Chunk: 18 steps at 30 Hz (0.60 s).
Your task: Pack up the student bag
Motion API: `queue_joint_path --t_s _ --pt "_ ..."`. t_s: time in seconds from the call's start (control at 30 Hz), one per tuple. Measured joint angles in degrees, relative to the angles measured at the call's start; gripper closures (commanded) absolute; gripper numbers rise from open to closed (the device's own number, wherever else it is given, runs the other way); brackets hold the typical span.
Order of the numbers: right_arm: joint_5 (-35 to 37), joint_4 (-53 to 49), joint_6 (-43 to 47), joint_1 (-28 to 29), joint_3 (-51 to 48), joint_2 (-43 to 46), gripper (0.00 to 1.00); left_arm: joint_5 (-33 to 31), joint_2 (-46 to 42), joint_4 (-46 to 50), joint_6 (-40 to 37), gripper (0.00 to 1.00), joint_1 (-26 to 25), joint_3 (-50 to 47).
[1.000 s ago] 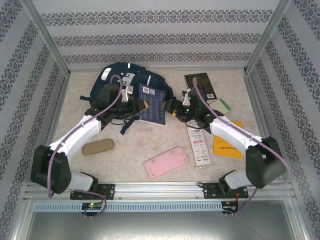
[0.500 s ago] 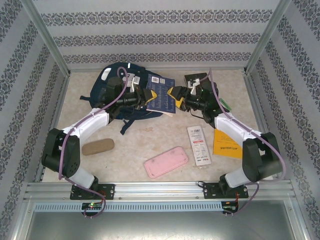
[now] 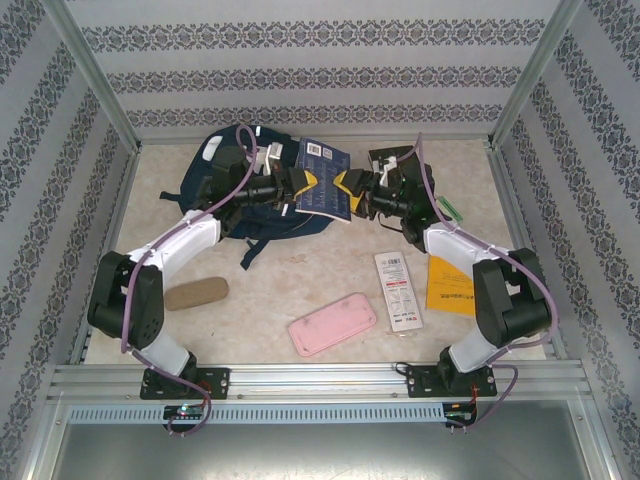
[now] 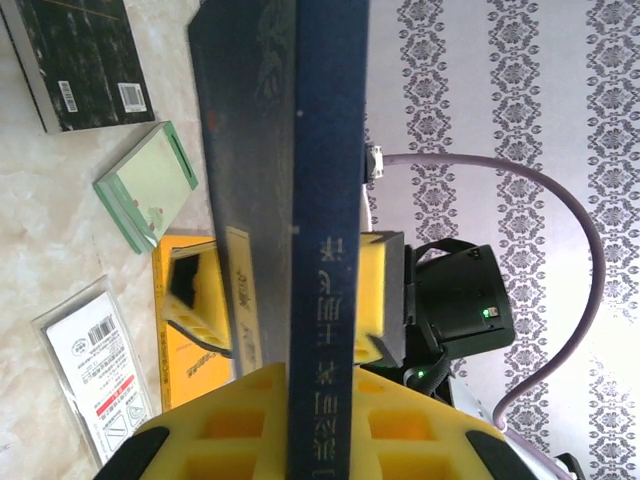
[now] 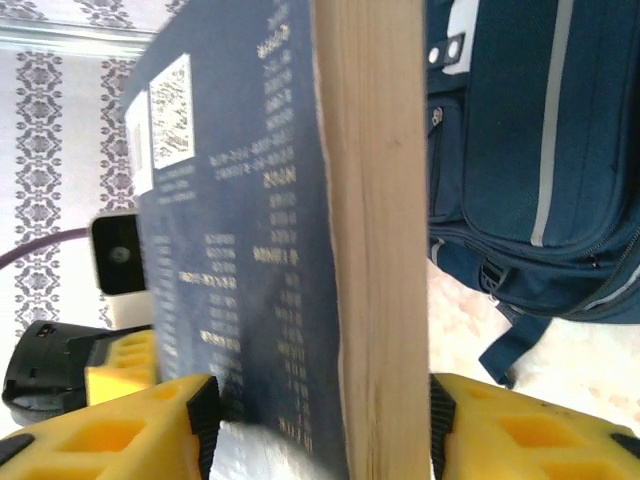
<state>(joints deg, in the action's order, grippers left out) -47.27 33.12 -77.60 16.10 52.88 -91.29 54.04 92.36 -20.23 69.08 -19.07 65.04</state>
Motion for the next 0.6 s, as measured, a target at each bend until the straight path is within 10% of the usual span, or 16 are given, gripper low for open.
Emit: queue_joint_path --t_s 0.17,0.6 --pt "-0.8 5.8 -4.5 -1.9 -1.2 -0.2 0.99 0.3 1.9 0.2 -0.1 1.00 0.0 0.4" --pt "1.7 1.5 -2.2 -7.5 -6.5 6.5 1.00 -8.8 8.5 32.6 -23.8 0.63 -0.7 20.5"
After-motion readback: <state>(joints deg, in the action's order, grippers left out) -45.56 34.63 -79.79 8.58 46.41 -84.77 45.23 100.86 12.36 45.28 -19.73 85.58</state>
